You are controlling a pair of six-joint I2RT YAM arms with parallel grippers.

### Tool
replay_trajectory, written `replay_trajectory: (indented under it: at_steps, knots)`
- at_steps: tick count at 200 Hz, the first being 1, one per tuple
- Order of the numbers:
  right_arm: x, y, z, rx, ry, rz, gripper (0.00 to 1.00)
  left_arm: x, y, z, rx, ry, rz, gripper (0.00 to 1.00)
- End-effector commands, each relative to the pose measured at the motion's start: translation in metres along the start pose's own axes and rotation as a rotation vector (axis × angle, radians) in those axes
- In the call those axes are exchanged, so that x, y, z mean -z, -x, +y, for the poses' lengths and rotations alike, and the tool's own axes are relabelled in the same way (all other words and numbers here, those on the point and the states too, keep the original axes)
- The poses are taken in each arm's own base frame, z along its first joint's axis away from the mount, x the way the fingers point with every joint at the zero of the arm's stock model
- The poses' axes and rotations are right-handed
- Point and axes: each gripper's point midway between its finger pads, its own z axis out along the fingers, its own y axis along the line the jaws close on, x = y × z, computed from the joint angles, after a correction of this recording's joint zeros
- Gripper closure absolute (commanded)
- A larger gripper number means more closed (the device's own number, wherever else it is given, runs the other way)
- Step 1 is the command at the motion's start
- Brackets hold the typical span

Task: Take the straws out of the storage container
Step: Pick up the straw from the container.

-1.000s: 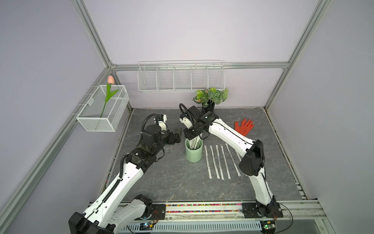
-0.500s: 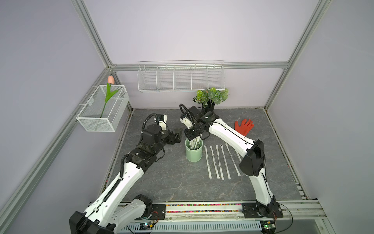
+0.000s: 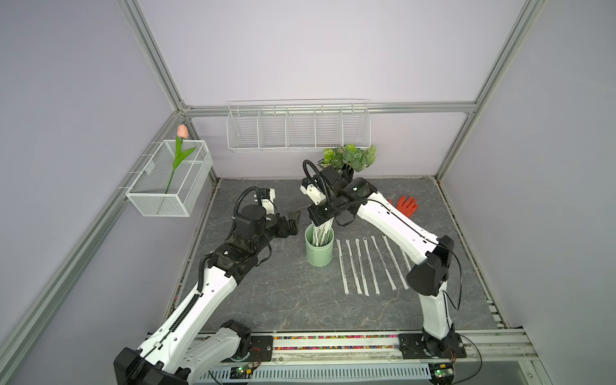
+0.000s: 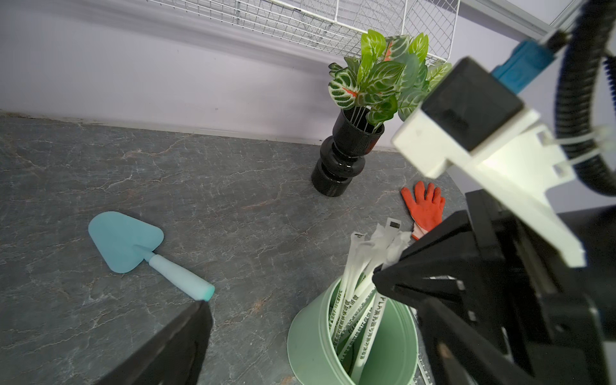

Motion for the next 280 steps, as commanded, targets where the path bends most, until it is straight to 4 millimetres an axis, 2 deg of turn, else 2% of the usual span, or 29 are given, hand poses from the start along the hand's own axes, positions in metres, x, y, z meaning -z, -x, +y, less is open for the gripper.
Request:
replay_trajectory:
  at_steps: [1,74,167,205,229,244,280]
  knots:
    - [0.037,0.007,0.012,0.018,0.024,-0.048,0.93,0.000,0.000,-0.003,0.008,-0.018,-0.006,0.00]
    - [0.097,0.020,0.018,0.032,0.022,-0.164,0.93,-0.001,-0.001,-0.006,0.011,-0.036,-0.002,0.00]
    - [0.136,0.026,0.018,0.037,-0.002,-0.250,0.93,-0.001,-0.001,-0.008,0.011,-0.045,0.000,0.00]
    - [0.154,0.020,0.015,0.033,-0.011,-0.253,0.93,-0.001,0.000,-0.009,0.010,-0.049,0.000,0.00]
    - [0.170,0.008,0.004,0.022,-0.045,-0.233,0.93,-0.001,0.000,-0.009,0.010,-0.051,0.002,0.00]
    - [0.178,-0.004,-0.010,0.010,-0.093,-0.202,0.93,-0.001,-0.001,-0.010,0.010,-0.054,0.006,0.00]
    - [0.198,-0.044,-0.064,-0.039,-0.279,-0.088,0.93,-0.001,0.000,-0.011,0.010,-0.058,0.005,0.00]
